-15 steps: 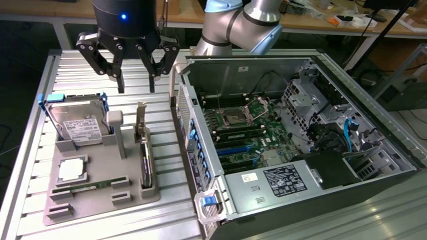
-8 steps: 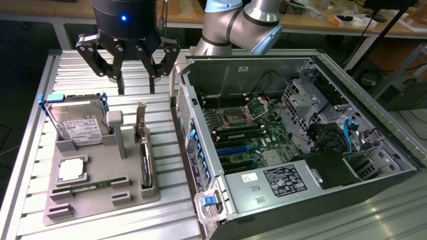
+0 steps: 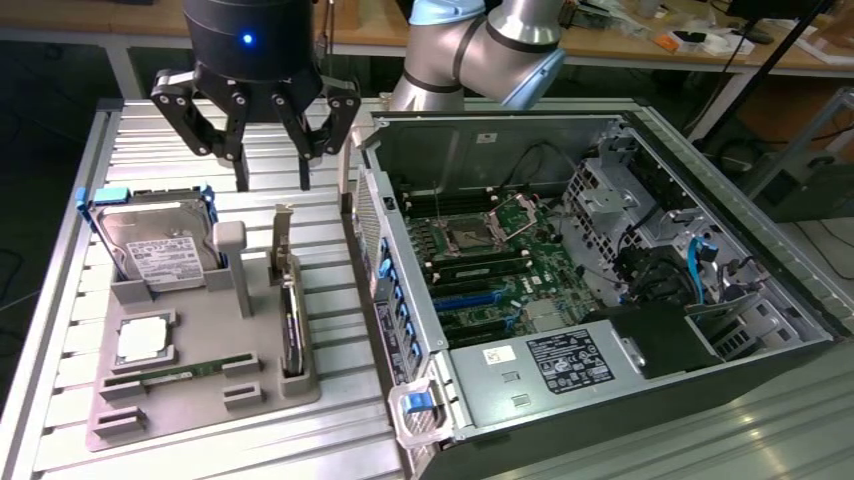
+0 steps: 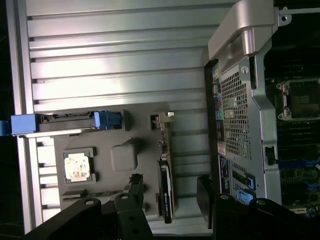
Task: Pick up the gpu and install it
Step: 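Pick up the gpu and move the gpu toward the slot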
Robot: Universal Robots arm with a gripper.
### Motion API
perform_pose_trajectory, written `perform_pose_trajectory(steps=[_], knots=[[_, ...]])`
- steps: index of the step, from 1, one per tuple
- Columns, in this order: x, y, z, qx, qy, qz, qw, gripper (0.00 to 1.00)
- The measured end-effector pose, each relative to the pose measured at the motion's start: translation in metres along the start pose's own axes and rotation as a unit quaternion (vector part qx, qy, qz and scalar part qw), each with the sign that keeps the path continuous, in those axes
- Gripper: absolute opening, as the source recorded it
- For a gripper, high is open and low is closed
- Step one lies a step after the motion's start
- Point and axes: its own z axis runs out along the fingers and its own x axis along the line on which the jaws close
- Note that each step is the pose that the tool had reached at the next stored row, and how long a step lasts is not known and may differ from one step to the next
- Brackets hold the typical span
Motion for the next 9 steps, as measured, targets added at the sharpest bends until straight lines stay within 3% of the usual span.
perform_pose_trajectory(steps=[9], knots=[[0.0000,-0.0005,0.0000,-0.0001,0.0000,0.000,1.0000,0.56]])
